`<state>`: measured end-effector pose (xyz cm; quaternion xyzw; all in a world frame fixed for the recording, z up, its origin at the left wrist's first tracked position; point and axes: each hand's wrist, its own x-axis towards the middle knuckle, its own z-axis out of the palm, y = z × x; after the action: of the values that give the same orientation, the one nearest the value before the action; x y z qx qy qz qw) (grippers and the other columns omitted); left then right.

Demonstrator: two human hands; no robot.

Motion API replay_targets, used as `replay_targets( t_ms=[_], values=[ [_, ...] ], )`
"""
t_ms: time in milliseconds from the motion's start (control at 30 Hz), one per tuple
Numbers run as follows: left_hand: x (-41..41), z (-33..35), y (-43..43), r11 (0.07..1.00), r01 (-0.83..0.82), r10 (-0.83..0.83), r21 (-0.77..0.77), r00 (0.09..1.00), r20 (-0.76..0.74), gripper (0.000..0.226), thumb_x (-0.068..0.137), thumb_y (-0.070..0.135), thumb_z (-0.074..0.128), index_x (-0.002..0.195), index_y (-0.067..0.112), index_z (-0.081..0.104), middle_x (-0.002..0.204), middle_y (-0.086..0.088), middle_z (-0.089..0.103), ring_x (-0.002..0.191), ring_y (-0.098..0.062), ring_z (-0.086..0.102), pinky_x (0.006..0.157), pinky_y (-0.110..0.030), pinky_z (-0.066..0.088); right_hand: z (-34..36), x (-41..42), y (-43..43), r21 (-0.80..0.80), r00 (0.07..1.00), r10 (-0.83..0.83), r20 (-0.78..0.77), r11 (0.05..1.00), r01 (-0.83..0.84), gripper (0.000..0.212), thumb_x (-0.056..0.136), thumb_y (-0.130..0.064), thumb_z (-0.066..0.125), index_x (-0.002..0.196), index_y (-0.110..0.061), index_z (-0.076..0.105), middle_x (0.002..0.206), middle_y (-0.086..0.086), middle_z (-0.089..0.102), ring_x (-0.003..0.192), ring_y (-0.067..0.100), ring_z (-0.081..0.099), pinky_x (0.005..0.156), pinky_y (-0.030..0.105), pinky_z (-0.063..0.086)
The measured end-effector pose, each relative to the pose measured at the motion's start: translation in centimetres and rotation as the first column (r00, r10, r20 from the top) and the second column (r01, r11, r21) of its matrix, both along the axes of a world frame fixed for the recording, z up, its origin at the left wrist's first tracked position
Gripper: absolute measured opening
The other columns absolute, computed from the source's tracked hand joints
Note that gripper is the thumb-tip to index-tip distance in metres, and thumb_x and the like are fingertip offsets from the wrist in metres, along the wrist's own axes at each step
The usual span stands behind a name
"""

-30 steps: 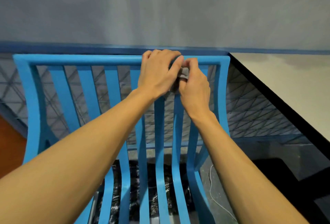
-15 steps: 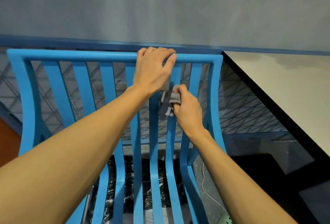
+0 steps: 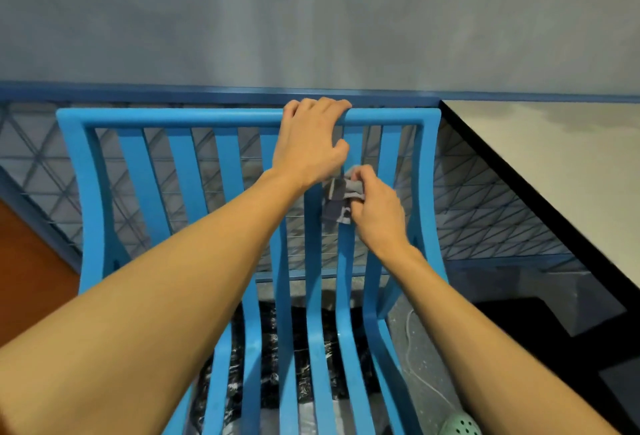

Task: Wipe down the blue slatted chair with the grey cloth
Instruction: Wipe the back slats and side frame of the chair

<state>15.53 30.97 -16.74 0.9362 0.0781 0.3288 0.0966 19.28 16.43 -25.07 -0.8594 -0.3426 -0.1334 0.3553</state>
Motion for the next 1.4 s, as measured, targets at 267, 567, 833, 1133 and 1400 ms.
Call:
replay_targets(
  t_ms=[267,567,833,1133,1400],
  values=[
    [-0.2,-0.1,0.4,1.0,-0.009,0.008,0.01,1.0,0.021,0.043,0.089,0.036,0.046,0.131,0.027,0.053,0.124,0.01,0.059,0.11,-0.013,0.048,0.1,-0.032,0.023,4.7,1.9,2.6,0.236,0.998,0.002,0.07,0.972,-0.019,0.011,0.09,-0.016,0.05,0.1,-0.02,0.047,0.081,-0.003,0.059,0.072,0.023,0.055,0.056,0.037,0.04],
    [0.1,-0.2,0.3,1.0,-0.009,0.009,0.015,0.999,0.033,0.043,0.088,0.035,0.043,0.129,0.027,0.054,0.121,0.009,0.059,0.109,-0.015,0.049,0.101,-0.033,0.022,1.3,1.3,-0.4,0.057,0.997,-0.033,0.064,0.998,0.029,0.018,0.09,-0.012,0.05,0.105,-0.021,0.045,0.081,0.001,0.06,0.068,0.029,0.054,0.05,0.04,0.039],
    [0.2,-0.4,0.2,1.0,-0.019,0.018,0.006,0.998,0.064,0.039,0.095,0.039,0.04,0.128,0.027,0.056,0.118,0.011,0.061,0.107,-0.014,0.049,0.099,-0.032,0.022,-0.2,0.2,1.6,0.145,0.999,-0.005,0.039,0.989,-0.001,0.014,0.093,-0.021,0.048,0.105,-0.023,0.042,0.089,-0.001,0.06,0.075,0.026,0.057,0.056,0.04,0.045],
    [0.1,-0.3,0.0,0.999,-0.012,0.014,-0.031,0.998,0.06,0.04,0.097,0.039,0.036,0.129,0.026,0.057,0.121,0.01,0.062,0.11,-0.014,0.049,0.101,-0.034,0.023,3.0,1.3,1.8,0.108,0.992,-0.012,0.129,0.994,-0.002,0.013,0.096,-0.024,0.046,0.108,-0.019,0.045,0.085,-0.002,0.061,0.071,0.024,0.058,0.056,0.041,0.047],
    [0.1,-0.3,0.3,1.0,-0.005,0.007,-0.03,0.998,0.062,0.04,0.098,0.039,0.034,0.127,0.026,0.058,0.118,0.01,0.062,0.108,-0.015,0.05,0.1,-0.034,0.024,-1.2,-0.6,-0.3,-0.028,0.999,-0.024,0.043,0.999,0.025,0.017,0.092,-0.016,0.044,0.109,-0.019,0.043,0.083,0.003,0.06,0.072,0.033,0.056,0.053,0.037,0.035]
  ],
)
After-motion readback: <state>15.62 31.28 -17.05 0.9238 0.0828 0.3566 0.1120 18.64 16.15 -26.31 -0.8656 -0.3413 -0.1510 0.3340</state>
